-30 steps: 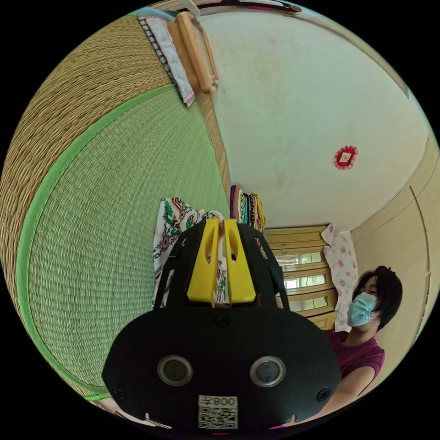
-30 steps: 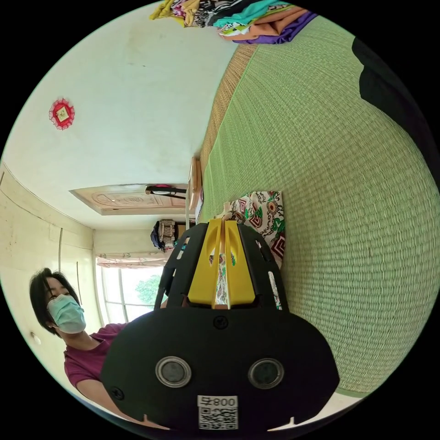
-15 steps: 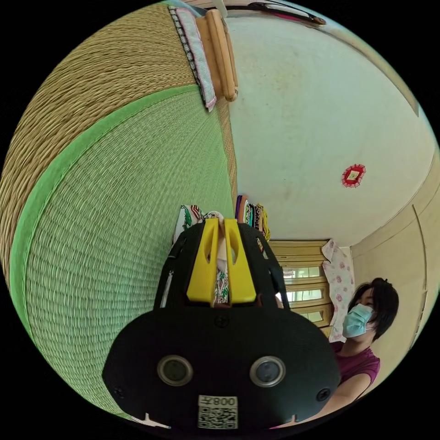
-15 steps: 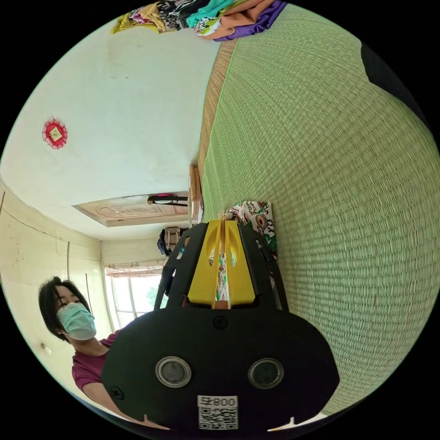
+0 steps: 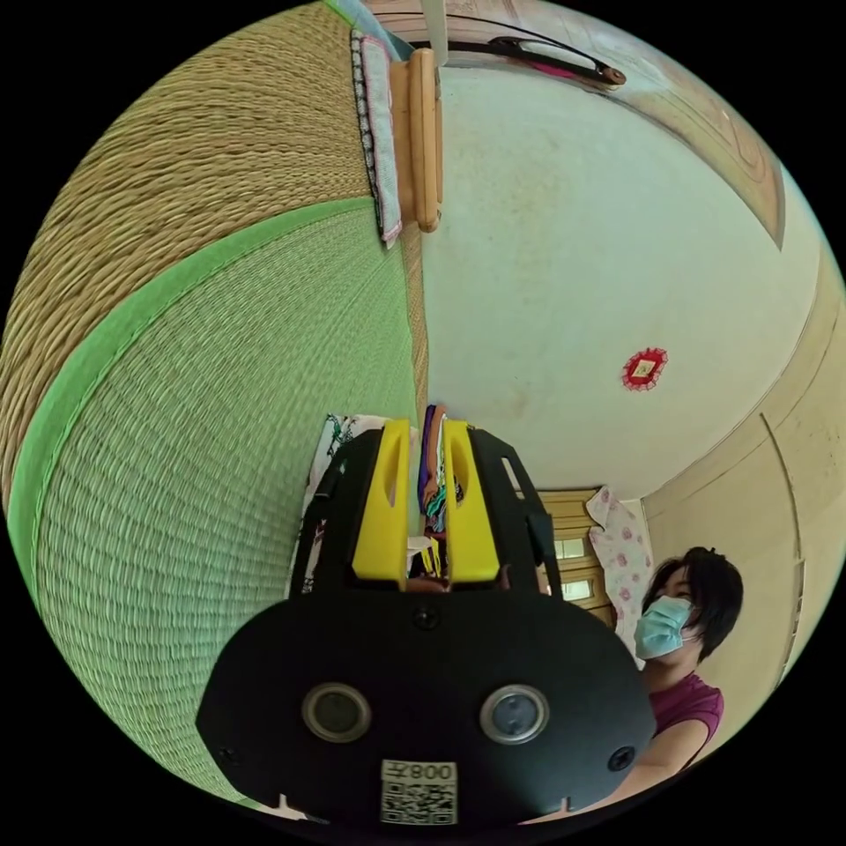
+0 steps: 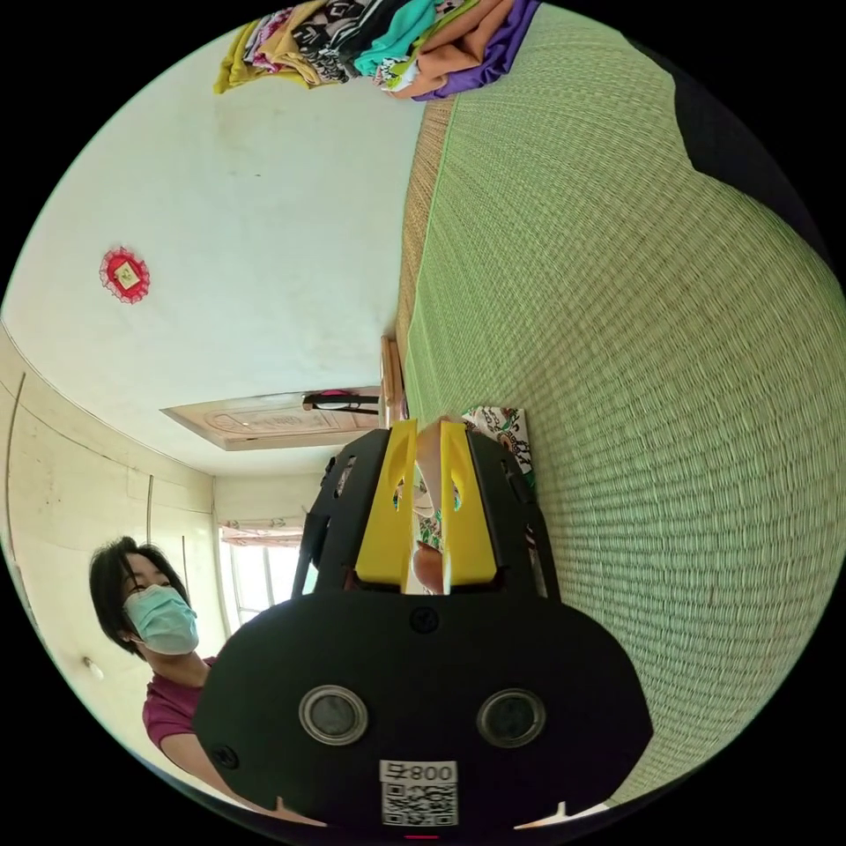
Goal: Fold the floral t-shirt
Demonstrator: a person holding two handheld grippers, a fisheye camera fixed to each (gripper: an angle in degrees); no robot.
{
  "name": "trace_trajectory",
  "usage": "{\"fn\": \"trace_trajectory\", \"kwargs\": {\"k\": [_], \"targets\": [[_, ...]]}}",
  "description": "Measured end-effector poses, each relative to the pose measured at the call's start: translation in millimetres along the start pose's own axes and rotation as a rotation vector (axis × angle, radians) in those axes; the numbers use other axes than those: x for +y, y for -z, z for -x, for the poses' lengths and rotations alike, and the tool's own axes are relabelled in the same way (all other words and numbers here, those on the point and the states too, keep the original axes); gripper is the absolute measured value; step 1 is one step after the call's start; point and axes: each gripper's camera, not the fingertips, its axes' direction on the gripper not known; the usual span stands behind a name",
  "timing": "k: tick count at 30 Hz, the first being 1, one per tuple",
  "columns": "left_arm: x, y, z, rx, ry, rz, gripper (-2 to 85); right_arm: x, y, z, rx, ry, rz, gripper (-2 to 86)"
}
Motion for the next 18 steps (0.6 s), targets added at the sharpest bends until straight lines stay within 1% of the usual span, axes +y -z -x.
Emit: {"fn": "trace_trajectory", "kwargs": {"k": [3,5,8,11,14,18], "targets": [[9.7,-20.4,-5.2,-0.030,-0.056,0.061,4.9,0.7,-7.8,4.3,0.008,0.007,0.004,4.0],[28.2,-53.9,-7.6,-0.099,-0.097,0.217,3.8,3.7,-14.1,9.6,0.008,0.021,0.013,3.6],[51.1,-94.8,2.0,-0.175,-0.128,0.383,2.8,15.7,-22.4,19.5,0.008,0.048,0.013,2.6],[58.6,-128.5,17.5,-0.291,-0.133,0.493,1.9,35.7,-40.6,36.8,0.042,0.096,0.072,1.5],[55.1,-156.1,24.0,-0.353,-0.156,0.540,1.0,59.8,-76.6,54.2,0.148,0.143,0.193,0.6],[43.7,-180.2,24.5,-0.378,-0.179,0.538,0.5,82.1,-139.9,71.0,0.321,0.210,0.361,0.2]]}}
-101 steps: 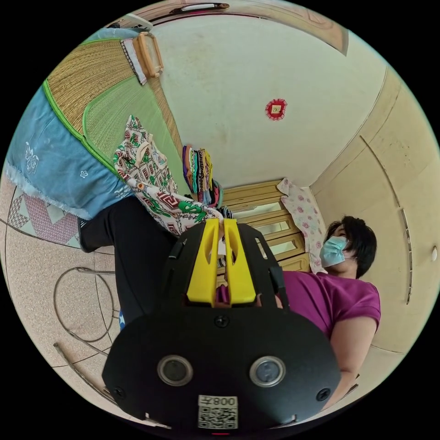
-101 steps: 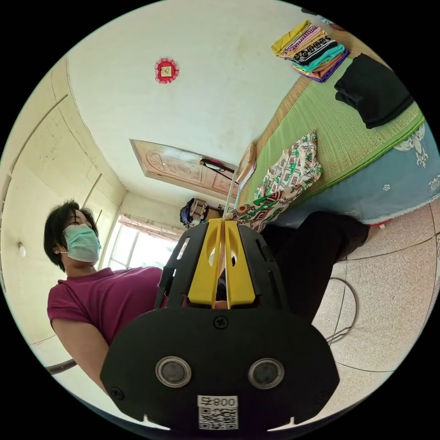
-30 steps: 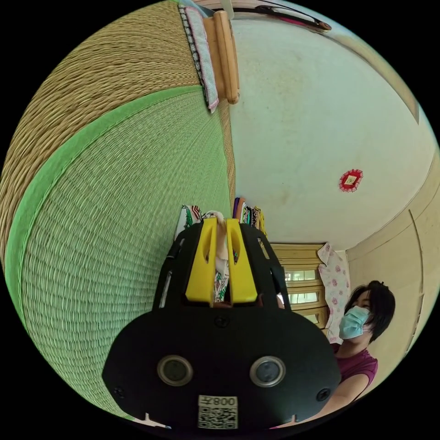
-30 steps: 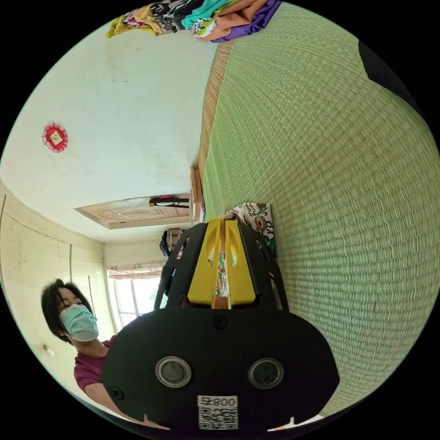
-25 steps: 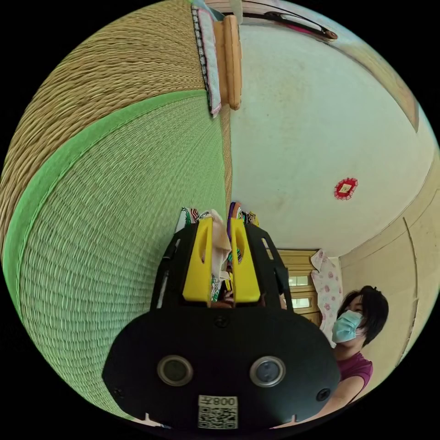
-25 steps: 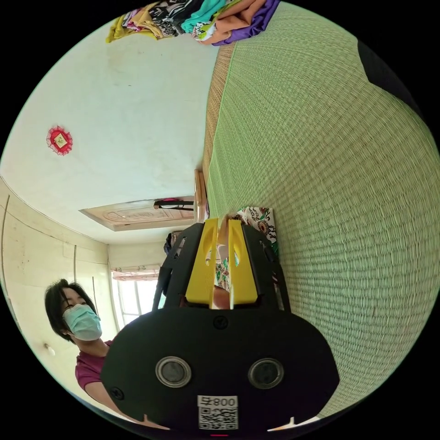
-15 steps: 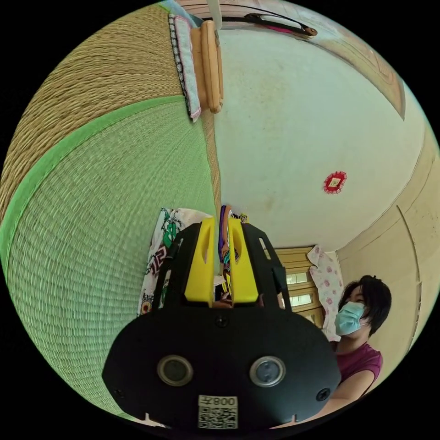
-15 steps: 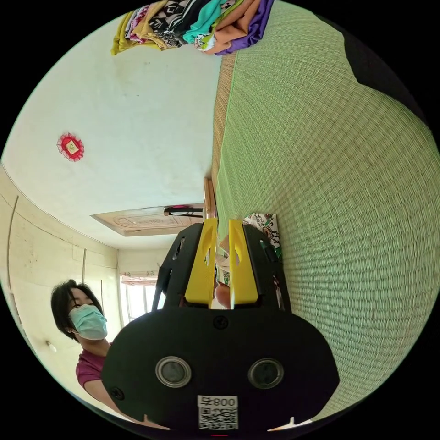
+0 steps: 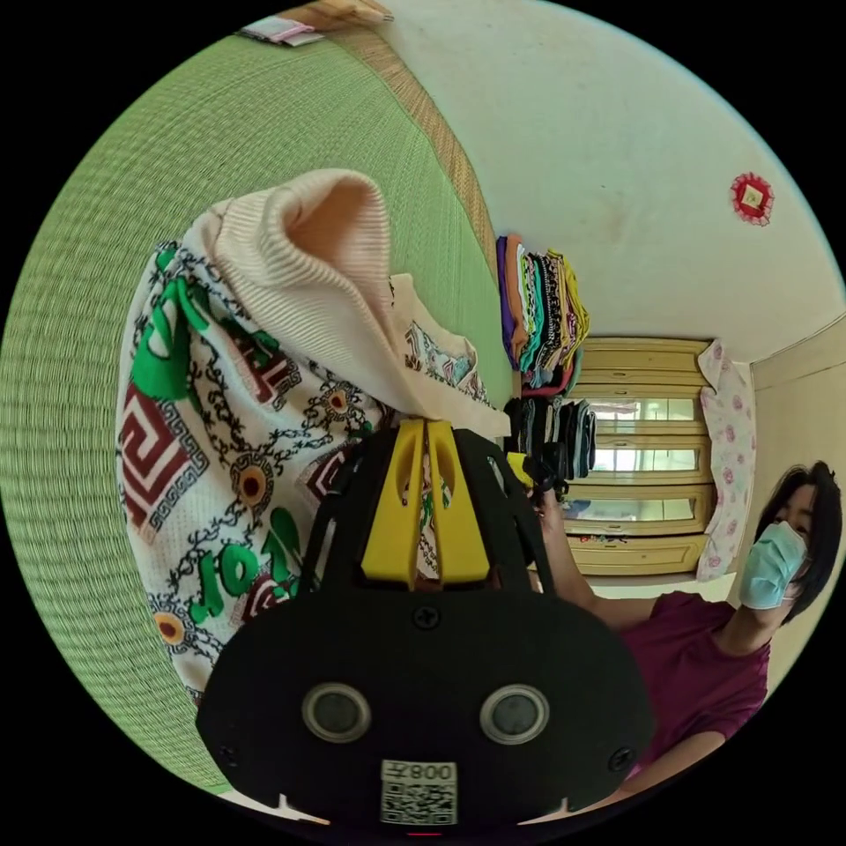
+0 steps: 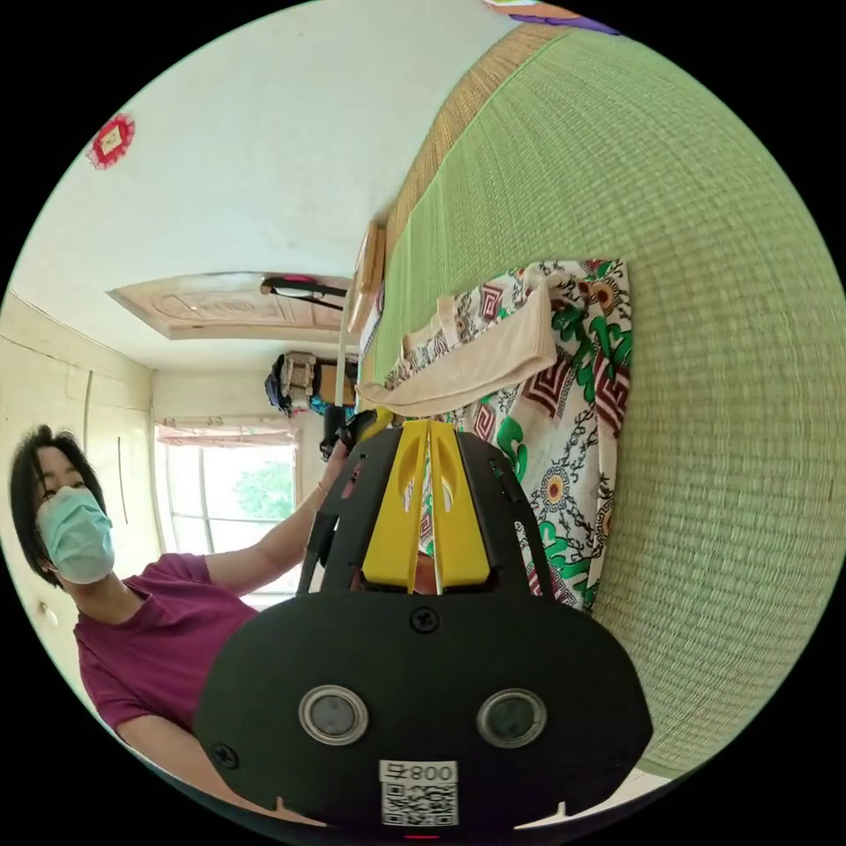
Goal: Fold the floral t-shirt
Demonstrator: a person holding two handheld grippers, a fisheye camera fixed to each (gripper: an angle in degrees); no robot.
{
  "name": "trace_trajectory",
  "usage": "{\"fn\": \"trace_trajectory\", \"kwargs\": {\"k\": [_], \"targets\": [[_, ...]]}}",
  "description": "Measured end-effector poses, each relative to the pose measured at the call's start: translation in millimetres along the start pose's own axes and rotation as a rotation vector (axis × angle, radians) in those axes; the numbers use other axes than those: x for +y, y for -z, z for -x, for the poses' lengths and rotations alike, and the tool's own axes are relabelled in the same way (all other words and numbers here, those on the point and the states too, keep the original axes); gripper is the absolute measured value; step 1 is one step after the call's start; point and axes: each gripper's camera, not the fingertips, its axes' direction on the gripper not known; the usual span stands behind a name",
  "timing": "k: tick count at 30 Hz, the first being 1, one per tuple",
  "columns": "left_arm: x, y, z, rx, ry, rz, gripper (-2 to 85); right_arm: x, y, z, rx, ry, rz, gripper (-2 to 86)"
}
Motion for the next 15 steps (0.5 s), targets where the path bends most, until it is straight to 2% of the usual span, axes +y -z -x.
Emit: {"fn": "trace_trajectory", "kwargs": {"k": [9,15], "targets": [[-41.1,-14.7,4.1,-0.024,0.005,-0.077,0.2,-26.5,-58.9,63.3,0.391,0.092,0.058,0.1],[-25.1,-19.4,-1.8,0.021,-0.051,-0.116,0.1,-38.4,-65.7,95.1,0.473,0.142,-0.014,0.1]]}}
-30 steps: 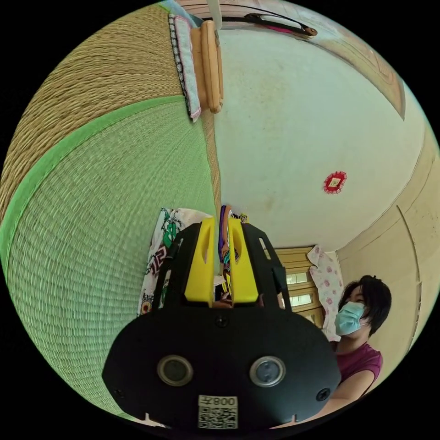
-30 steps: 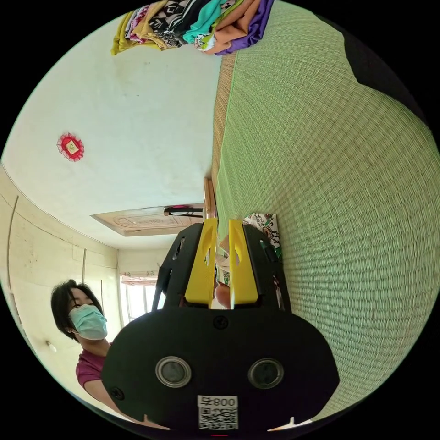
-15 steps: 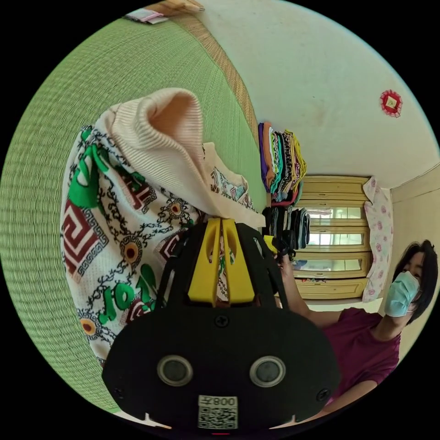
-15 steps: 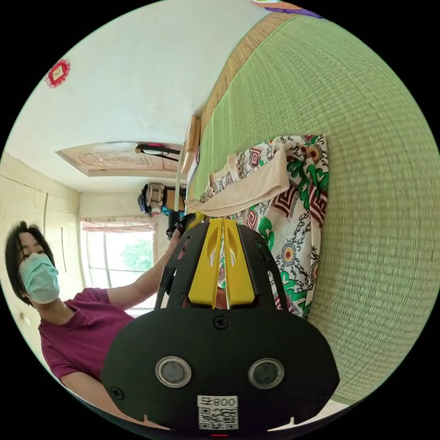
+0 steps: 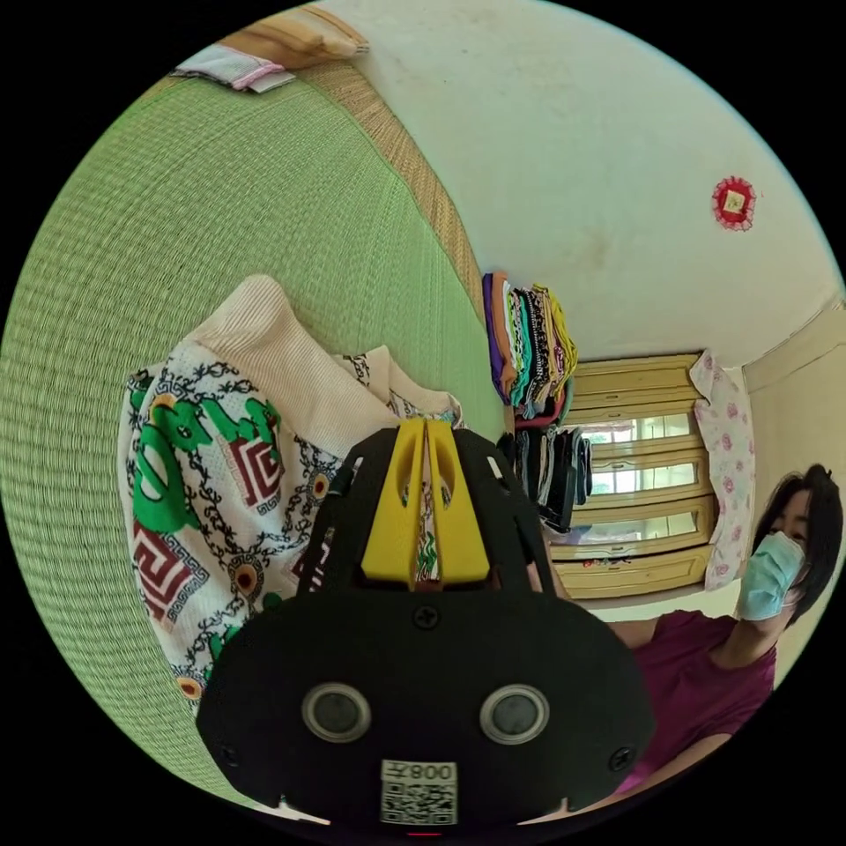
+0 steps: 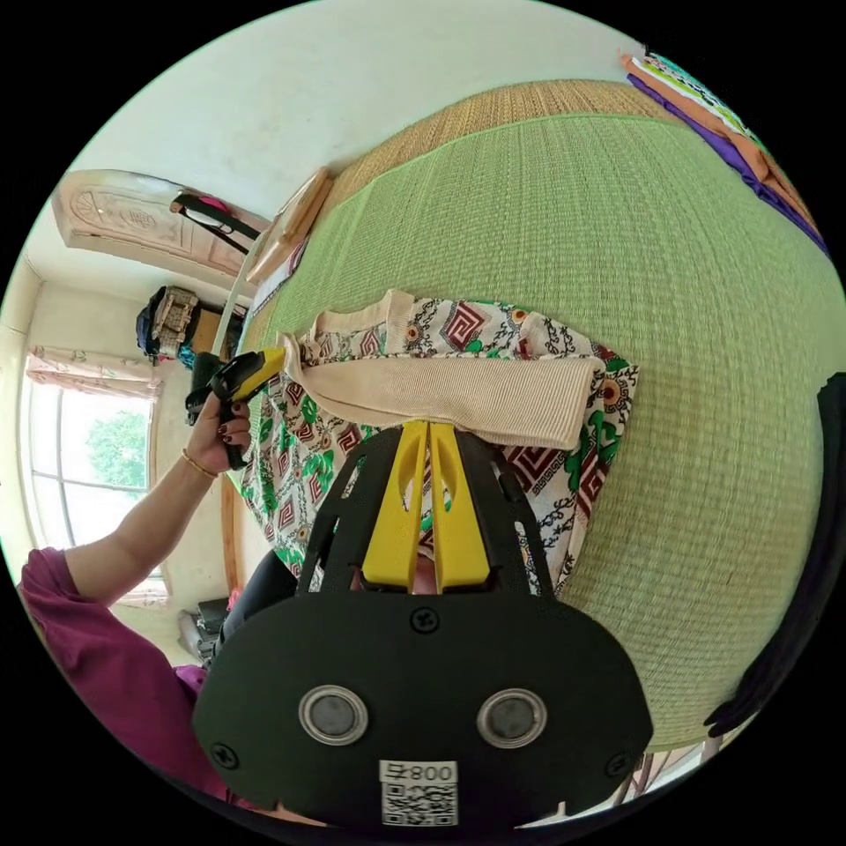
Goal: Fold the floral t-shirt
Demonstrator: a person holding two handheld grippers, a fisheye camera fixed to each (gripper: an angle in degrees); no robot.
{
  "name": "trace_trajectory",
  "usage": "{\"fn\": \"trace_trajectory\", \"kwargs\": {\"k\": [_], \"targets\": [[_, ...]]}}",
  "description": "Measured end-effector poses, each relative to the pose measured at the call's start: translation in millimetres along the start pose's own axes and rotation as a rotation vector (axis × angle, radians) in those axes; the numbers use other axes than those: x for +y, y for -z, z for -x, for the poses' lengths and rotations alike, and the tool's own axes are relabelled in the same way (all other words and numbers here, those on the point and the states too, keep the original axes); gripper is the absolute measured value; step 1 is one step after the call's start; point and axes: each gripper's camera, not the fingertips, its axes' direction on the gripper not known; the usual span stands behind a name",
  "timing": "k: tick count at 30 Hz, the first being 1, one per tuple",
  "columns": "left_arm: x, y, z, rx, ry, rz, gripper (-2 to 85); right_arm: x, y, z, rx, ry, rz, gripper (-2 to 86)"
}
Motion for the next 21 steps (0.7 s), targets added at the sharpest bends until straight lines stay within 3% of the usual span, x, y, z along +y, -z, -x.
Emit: {"fn": "trace_trajectory", "kwargs": {"k": [7,15,21], "targets": [[21.6,-35.0,-8.7,-0.122,-0.058,0.154,0.1,-32.0,11.0,29.8,0.032,0.035,-0.051,0.1],[-16.9,-49.7,-7.3,-0.223,-0.043,0.085,0.2,-70.2,20.1,58.8,0.139,0.078,-0.036,0.0],[-14.6,-49.0,-9.7,-0.193,-0.067,0.097,0.2,-73.5,14.0,63.3,0.162,0.085,0.029,0.1]]}}
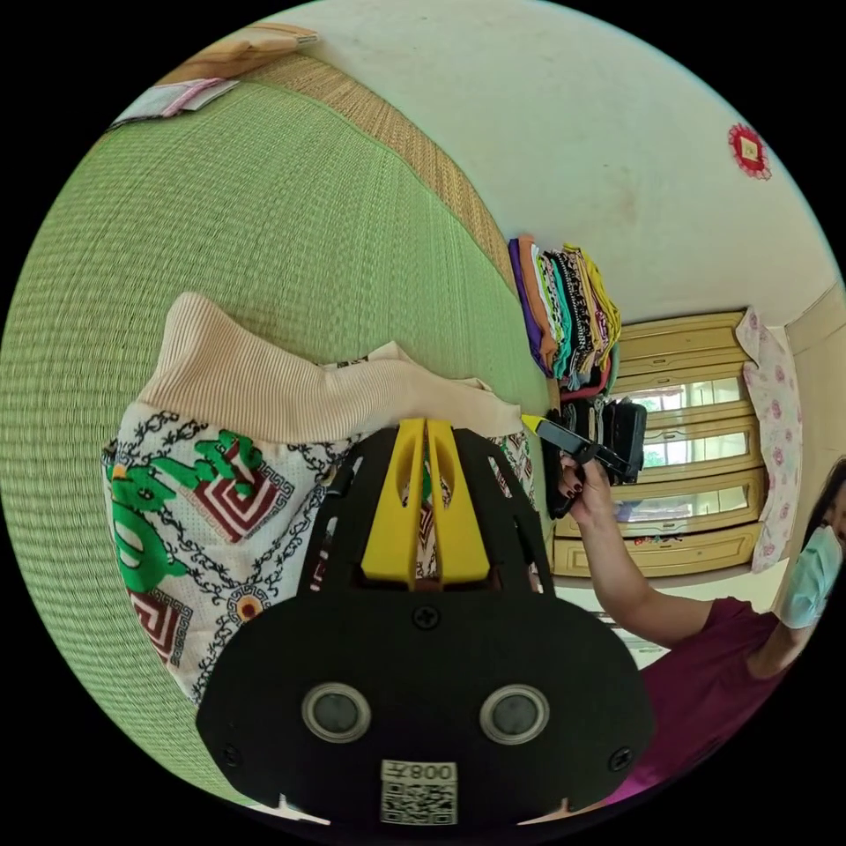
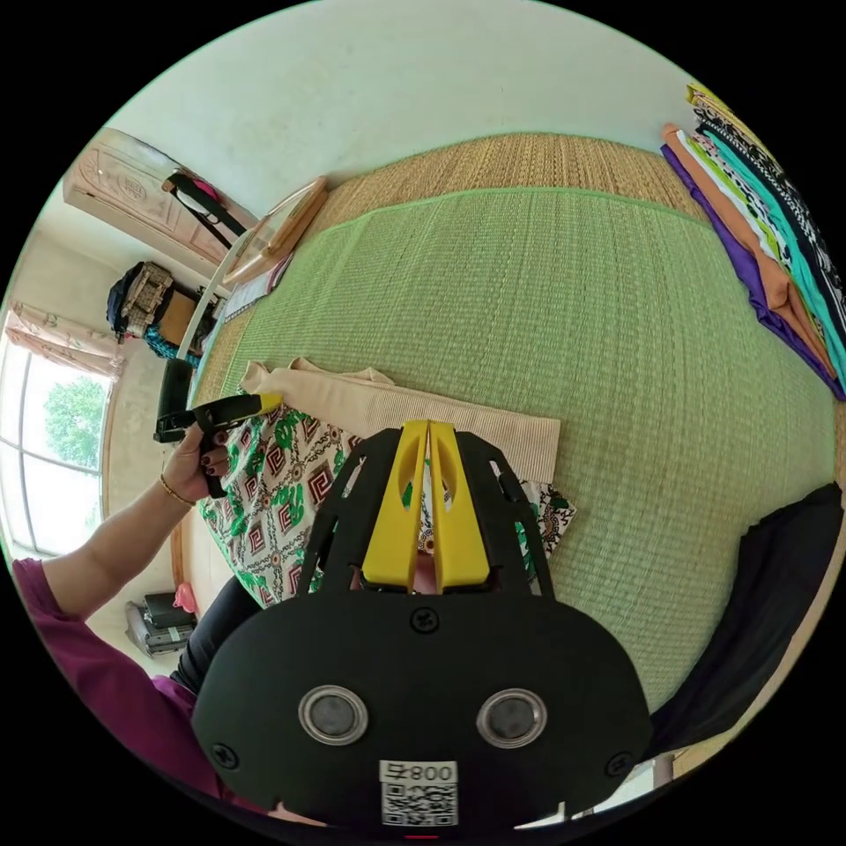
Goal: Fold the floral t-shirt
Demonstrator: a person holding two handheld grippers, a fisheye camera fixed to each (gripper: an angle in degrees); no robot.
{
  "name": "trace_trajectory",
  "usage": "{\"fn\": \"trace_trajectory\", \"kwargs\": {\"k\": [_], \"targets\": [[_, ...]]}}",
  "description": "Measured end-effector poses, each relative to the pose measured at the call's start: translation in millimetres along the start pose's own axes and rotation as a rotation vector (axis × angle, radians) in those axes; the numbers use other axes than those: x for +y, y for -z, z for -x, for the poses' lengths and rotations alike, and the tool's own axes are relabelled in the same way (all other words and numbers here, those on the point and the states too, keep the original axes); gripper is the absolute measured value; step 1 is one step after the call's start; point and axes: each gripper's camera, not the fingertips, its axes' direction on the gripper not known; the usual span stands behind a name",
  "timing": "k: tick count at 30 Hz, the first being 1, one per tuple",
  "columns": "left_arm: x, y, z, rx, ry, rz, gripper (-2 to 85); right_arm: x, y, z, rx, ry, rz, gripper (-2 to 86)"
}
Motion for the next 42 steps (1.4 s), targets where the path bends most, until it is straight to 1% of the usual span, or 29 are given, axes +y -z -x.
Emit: {"fn": "trace_trajectory", "kwargs": {"k": [2,3,5,7,10,13,16,17,18,20,22,24,25,27,31,35,38,40,42], "targets": [[8.3,-0.5,3.8,-0.057,0.009,0.032,0.2,3.3,-11.0,-2.6,0.024,-0.016,0.034,0.1],[10.4,0.0,5.6,-0.064,0.016,0.035,0.2,6.6,-9.0,-4.0,0.001,-0.021,0.004,0.1],[18.1,11.4,8.8,-0.029,0.026,-0.019,0.2,7.4,-4.5,-6.0,-0.018,-0.046,-0.005,0.1],[19.2,20.5,8.8,-0.040,0.029,-0.050,0.2,7.9,3.6,-1.9,-0.012,-0.042,-0.031,0.1],[14.5,23.0,14.6,-0.074,0.052,-0.028,0.2,5.7,17.6,6.5,0.010,-0.030,-0.061,0.1],[15.5,32.3,6.6,-0.050,0.026,-0.085,0.2,5.6,28.5,12.0,0.044,-0.020,-0.081,0.1],[14.7,33.8,3.8,-0.135,0.029,-0.073,0.2,4.8,25.2,11.6,0.092,-0.019,-0.046,0.1],[14.3,32.0,8.4,-0.126,0.043,-0.057,0.2,4.5,20.4,8.8,0.119,-0.029,-0.021,0.2],[14.9,33.1,10.1,-0.105,0.052,-0.064,0.2,6.1,22.2,5.9,0.105,-0.041,-0.034,0.2],[19.2,44.3,4.3,-0.095,0.051,-0.121,0.2,7.5,31.3,4.6,0.079,-0.052,-0.045,0.2],[21.2,50.0,-1.0,-0.114,0.038,-0.141,0.2,10.1,39.9,7.8,0.110,-0.044,-0.073,0.2],[21.0,46.3,3.3,-0.139,0.064,-0.107,0.2,7.0,33.2,6.7,0.127,-0.041,-0.012,0.2],[21.7,44.1,6.8,-0.104,0.074,-0.096,0.2,7.2,34.2,6.3,0.123,-0.041,-0.023,0.2],[27.6,50.6,3.0,-0.081,0.088,-0.135,0.3,6.8,40.4,4.6,0.109,-0.047,-0.016,0.2],[57.1,78.7,-19.6,-0.049,0.044,-0.198,0.7,17.1,65.4,9.4,0.095,-0.027,-0.067,0.2],[121.0,110.5,-27.1,-0.075,0.065,-0.230,2.1,54.4,101.3,3.2,-0.037,-0.043,-0.138,0.2],[171.3,120.3,-31.8,-0.123,0.102,-0.213,2.7,94.7,116.8,3.1,-0.109,-0.048,-0.146,0.1],[196.4,118.9,-34.9,-0.138,0.121,-0.189,2.9,119.4,120.1,6.7,-0.120,-0.056,-0.120,0.1],[214.7,110.4,-38.9,-0.203,0.136,-0.142,2.7,150.0,119.9,14.9,-0.116,-0.055,-0.081,0.0]]}}
